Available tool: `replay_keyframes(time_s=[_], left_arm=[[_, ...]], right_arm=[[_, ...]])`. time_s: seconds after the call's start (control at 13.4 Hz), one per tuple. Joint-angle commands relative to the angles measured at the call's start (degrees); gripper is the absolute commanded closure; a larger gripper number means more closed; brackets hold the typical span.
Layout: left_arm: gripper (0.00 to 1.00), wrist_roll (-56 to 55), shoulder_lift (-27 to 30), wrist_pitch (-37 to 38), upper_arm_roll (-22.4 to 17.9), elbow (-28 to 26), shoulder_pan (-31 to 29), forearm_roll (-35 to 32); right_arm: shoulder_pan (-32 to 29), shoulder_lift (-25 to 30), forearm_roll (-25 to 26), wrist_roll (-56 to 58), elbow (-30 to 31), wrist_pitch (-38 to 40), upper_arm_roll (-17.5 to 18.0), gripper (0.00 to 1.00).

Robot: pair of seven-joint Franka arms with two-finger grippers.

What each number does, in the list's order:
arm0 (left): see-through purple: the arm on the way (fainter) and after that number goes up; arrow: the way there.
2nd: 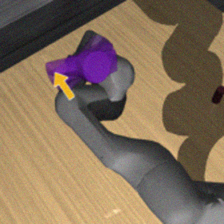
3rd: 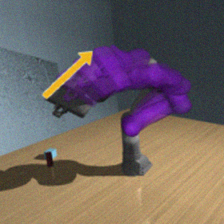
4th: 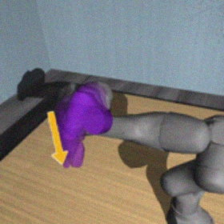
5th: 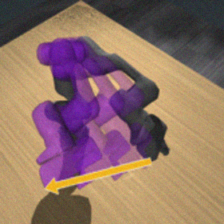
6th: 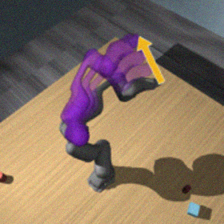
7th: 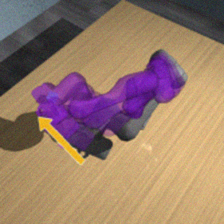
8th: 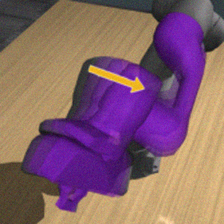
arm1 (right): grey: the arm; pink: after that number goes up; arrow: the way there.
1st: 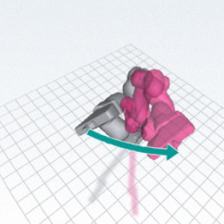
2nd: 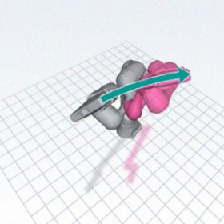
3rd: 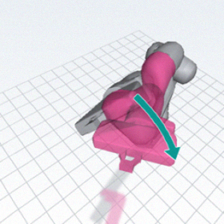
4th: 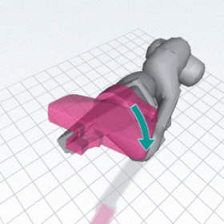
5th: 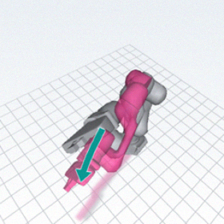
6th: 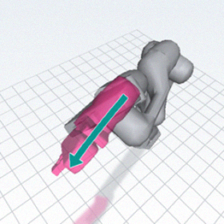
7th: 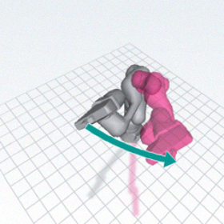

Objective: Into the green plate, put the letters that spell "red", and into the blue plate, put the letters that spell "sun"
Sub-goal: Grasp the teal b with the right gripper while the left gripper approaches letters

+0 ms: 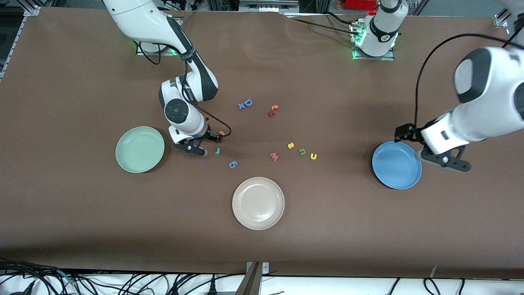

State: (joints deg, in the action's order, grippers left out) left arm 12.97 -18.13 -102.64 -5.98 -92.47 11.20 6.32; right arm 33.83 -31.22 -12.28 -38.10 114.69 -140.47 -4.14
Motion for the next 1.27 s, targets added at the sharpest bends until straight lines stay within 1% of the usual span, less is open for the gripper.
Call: replay_keyframes(time_s=[0.0, 0.15, 0.3, 0.6, 0.67, 0.75, 0.89, 0.97, 1.12, 1.19], left_arm=[[0.0, 0.48, -6.11, -2.89, -0.61, 2.82, 2.42, 2.55], [0.0, 0.83, -8.84, -5.98, -0.61, 3.0, 3.04, 6.14], [0.0, 1.18, -10.95, -6.77, -0.61, 3.17, 4.61, 7.82], [0.0, -0.04, -14.3, -12.13, -0.61, 3.09, 8.48, 8.18], [0.0, -1.79, -14.39, -13.88, -0.7, 3.08, 9.36, 8.27], [0.0, -4.68, -14.39, -15.29, -0.7, 2.91, 9.8, 8.18], [0.0, -10.3, -14.39, -15.57, -0.78, 2.91, 11.73, 7.48], [0.0, -11.64, -14.48, -16.01, -0.78, 2.91, 11.92, 7.39], [0.0, -12.35, -14.83, -19.25, -0.87, 2.12, 12.27, 7.21], [0.0, -13.66, -15.18, -19.96, -0.87, 2.12, 12.79, 5.12]], right_arm=[[0.0, 0.28, -0.9, -0.13, 1.41, -1.12, 0.19, 0.28], [0.0, 0.46, -0.99, -0.22, 1.85, -1.21, 0.28, 0.29], [0.0, 0.46, -0.99, -0.22, 1.94, -1.21, 0.19, 0.46], [0.09, 0.54, -0.99, -0.31, 2.29, -1.21, 0.28, 0.65], [0.09, 0.63, -0.99, -0.31, 2.38, -1.21, 0.28, 0.71], [0.0, 0.63, -0.99, -0.31, 2.38, -1.21, 0.28, 0.79], [0.09, 0.63, -0.99, -0.31, 2.38, -1.21, 0.19, 0.91], [0.0, 0.63, -0.99, -0.31, 2.29, -1.21, 0.19, 0.91], [0.0, 0.89, -0.99, -0.39, 2.03, -1.03, 0.1, 0.91], [0.0, 1.51, -0.99, -0.39, 1.77, -0.68, 0.01, 0.91]])
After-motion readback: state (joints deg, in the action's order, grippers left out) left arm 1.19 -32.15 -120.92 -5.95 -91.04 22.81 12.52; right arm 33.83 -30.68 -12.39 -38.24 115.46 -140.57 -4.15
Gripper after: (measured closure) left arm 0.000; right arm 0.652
